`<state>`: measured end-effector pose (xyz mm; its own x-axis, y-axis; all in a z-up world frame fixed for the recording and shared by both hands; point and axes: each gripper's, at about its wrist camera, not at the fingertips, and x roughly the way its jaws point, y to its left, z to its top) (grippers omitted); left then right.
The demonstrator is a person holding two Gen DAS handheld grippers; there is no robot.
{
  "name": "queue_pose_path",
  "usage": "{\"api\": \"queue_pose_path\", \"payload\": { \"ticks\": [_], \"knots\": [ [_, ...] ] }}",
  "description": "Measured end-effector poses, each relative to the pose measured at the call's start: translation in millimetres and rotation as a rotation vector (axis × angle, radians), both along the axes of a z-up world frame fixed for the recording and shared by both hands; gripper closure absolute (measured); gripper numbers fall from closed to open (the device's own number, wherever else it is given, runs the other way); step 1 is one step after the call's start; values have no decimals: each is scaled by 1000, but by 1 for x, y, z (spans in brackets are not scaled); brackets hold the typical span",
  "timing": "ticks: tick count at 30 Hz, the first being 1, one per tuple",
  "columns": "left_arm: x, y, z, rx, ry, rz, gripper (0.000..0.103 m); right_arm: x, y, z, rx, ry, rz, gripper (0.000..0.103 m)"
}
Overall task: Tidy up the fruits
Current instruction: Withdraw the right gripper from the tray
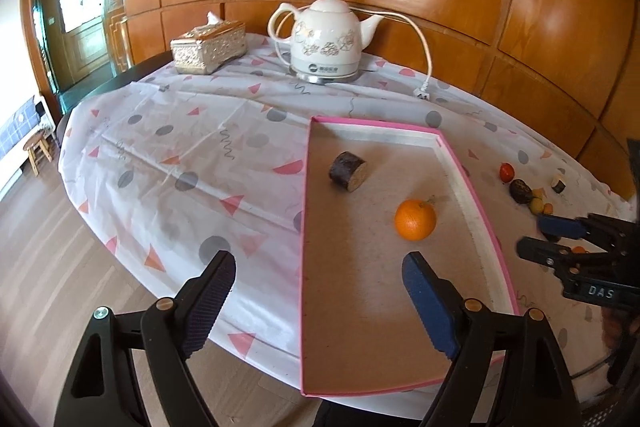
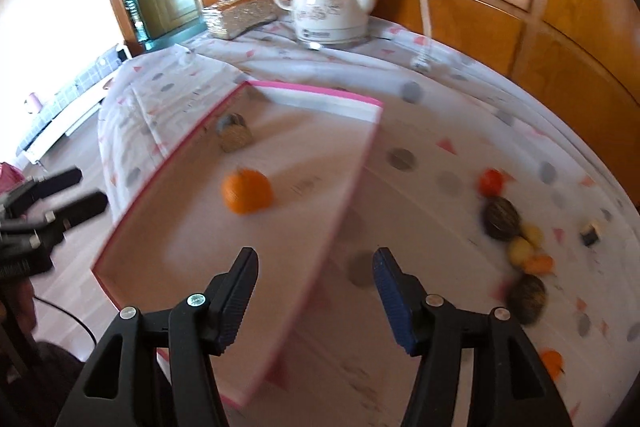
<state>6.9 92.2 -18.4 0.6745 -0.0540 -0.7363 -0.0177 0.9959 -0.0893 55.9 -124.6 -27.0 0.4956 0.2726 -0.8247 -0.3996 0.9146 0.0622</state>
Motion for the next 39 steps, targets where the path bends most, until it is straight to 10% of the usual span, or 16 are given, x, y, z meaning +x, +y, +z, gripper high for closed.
{"api": "queue_pose_path", "payload": {
  "ticks": [39],
  "knots": [
    [31, -116, 18, 56, -11, -296, 17, -48, -312, 28, -154, -27, -679, 42]
  ]
}}
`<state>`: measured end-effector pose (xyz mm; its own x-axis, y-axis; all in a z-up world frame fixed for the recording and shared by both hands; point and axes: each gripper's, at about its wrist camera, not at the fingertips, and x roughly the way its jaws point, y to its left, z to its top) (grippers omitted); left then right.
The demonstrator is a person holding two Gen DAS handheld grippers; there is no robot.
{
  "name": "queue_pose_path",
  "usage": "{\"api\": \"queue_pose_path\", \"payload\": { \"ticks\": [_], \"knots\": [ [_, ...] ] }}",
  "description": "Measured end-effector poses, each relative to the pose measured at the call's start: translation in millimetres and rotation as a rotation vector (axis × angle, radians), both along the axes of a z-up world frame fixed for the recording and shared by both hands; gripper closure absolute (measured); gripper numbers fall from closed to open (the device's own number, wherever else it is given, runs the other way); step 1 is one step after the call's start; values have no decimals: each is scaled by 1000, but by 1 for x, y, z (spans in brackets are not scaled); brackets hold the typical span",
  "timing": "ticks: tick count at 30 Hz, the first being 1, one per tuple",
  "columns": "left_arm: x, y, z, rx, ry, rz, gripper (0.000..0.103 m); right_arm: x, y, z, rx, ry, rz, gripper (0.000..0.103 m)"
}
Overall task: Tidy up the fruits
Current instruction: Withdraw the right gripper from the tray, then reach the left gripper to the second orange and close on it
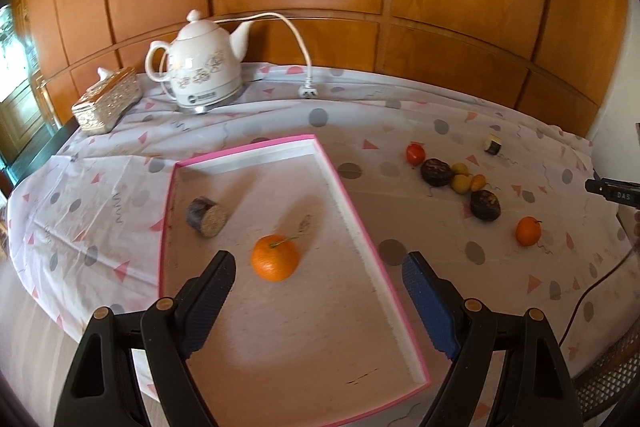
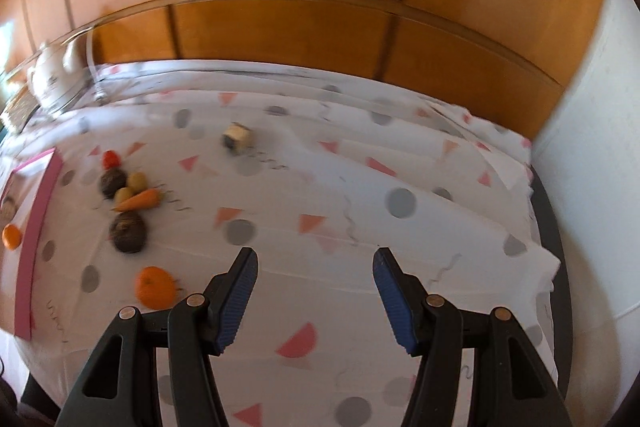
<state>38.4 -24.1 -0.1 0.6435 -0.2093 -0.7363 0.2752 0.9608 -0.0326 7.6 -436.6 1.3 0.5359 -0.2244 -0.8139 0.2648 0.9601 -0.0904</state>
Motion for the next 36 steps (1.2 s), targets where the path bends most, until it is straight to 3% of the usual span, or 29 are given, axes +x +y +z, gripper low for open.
{"api": "queue_pose_path", "payload": {
  "ticks": [19, 31, 36],
  "knots": [
    [9, -87, -11, 5, 71, -188, 17, -35, -110, -27, 134, 30, -509, 42],
    [10, -161, -22, -5, 111, -354, 20, -62, -145, -30, 212, 1, -714, 42],
    [8, -199, -31, 2, 133, -439, 25, -65, -152, -32, 233, -3, -741, 42]
  ]
}}
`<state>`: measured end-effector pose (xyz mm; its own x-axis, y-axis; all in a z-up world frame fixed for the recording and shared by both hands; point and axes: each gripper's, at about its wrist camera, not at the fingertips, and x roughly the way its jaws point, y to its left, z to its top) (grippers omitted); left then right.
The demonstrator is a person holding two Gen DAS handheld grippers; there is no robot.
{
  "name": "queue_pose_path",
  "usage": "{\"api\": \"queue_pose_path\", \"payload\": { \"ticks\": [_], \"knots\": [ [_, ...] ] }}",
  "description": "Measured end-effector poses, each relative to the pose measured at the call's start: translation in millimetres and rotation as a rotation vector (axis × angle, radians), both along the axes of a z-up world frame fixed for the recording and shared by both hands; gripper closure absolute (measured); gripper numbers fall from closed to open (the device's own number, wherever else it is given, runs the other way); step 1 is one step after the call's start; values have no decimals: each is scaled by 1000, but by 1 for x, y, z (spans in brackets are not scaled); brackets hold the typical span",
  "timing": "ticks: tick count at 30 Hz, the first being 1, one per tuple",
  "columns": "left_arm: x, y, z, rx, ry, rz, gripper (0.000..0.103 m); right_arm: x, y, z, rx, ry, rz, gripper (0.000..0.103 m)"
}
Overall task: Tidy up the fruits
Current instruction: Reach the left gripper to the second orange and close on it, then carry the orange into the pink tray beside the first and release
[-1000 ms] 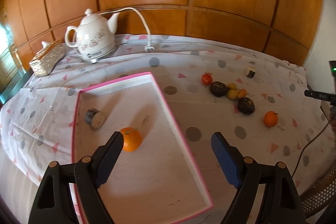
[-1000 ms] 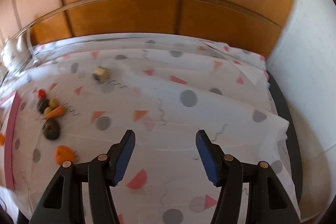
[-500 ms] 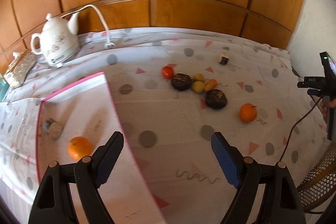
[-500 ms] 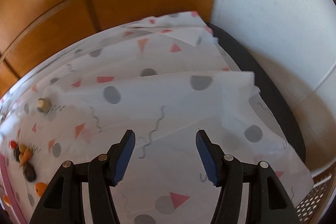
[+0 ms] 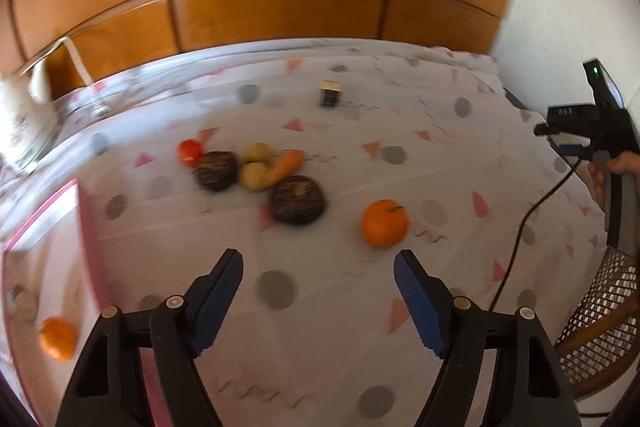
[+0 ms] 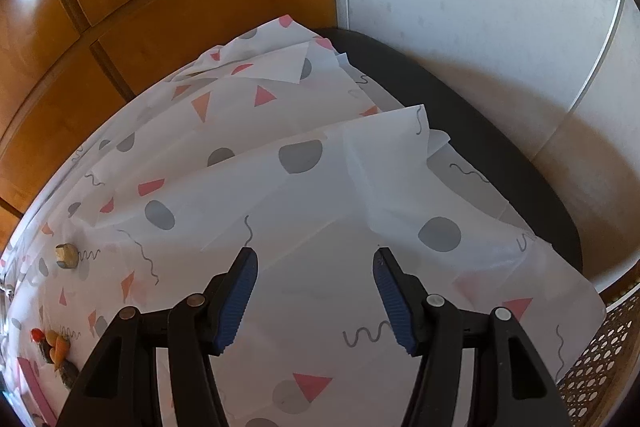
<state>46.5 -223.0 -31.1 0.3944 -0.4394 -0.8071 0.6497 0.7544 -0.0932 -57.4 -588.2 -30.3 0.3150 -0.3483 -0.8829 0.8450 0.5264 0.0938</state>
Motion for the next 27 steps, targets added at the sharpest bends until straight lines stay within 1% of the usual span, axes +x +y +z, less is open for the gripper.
{"api": "queue_pose_path", "payload": {
  "ticks": [4, 8, 11, 15, 17, 18, 19, 22, 25, 27],
  "knots": [
    [0, -26, -10, 9, 23, -45, 28, -4, -4, 0, 6, -5, -24, 42],
    [4, -46, -21, 31, 34, -69, 31, -8, -9, -1, 14, -14, -52, 42],
    [9, -56, -30, 40, 59, -72, 33, -11, -11, 0, 20, -25, -62, 42],
    [13, -66, -39, 54, 69, -71, 33, -12, -11, 1, 21, -32, -68, 42],
    [18, -72, -47, 64, 83, -67, 40, -13, -12, 1, 21, -36, -74, 42],
    [19, -74, -51, 63, 97, -72, 53, -13, -13, 1, 21, -37, -77, 42],
    [21, -77, -56, 55, 128, -83, 63, -14, -13, 1, 21, -37, -80, 42],
    [15, -78, -57, 55, 98, -83, 64, -13, -15, -1, 24, -29, -83, 42],
    [14, -68, -55, 25, 135, -69, 64, -11, -15, -2, 27, -21, -74, 42],
    [15, -60, -51, 9, 141, -51, 64, -10, -15, -3, 27, -15, -69, 42]
  ]
}}
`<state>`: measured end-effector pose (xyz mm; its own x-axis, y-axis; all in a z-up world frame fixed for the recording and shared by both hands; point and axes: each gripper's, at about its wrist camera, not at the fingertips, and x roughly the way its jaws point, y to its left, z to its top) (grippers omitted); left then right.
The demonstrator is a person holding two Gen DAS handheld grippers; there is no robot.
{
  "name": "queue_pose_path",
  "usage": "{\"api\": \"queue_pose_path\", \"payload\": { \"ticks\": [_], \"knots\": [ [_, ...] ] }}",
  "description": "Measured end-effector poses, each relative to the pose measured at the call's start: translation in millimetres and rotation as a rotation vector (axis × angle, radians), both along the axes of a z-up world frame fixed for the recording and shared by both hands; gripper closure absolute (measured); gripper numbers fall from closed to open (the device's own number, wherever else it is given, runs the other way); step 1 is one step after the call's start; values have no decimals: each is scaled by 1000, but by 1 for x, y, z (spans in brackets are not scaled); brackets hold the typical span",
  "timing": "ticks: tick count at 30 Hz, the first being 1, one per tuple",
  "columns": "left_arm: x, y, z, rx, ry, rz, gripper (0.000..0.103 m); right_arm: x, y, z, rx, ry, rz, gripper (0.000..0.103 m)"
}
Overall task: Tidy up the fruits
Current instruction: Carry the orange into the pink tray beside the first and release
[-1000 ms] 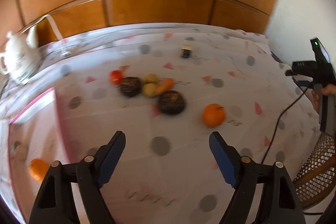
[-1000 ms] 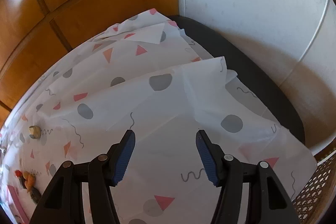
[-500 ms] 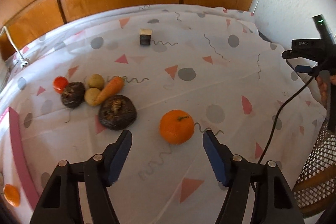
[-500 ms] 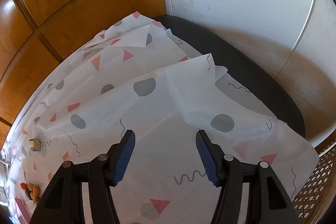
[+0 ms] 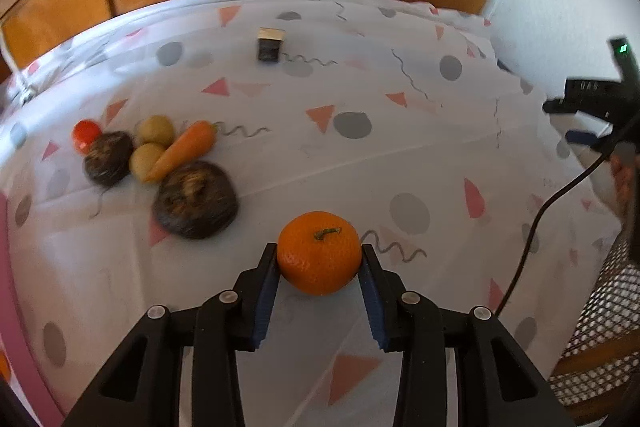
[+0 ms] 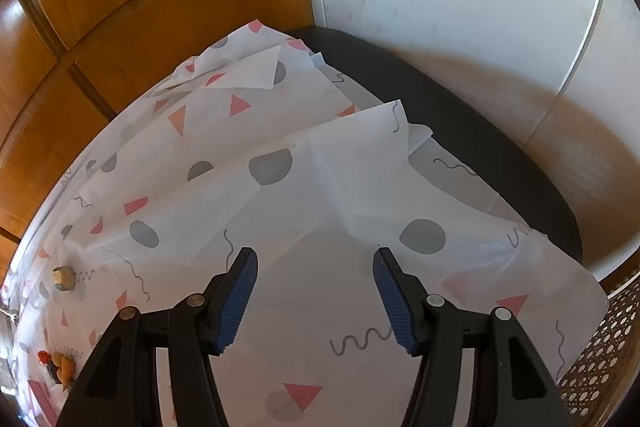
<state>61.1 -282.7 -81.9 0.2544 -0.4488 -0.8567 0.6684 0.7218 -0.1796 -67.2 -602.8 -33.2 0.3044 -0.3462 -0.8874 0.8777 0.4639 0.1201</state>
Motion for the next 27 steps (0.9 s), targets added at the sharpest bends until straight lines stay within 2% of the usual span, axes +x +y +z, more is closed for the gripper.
{"api": "queue_pose_path", "payload": {
  "ticks": [10, 21, 27],
  "knots": [
    [14, 64, 19, -55, 35, 159, 63, 4, 2, -4, -2, 34, 22, 42],
    [25, 134, 43, -102, -1, 312, 63, 7, 5, -6, -13, 64, 34, 42],
    [32, 185, 54, -127, -23, 430, 63, 12, 9, -7, -23, 80, 58, 42]
  ]
}}
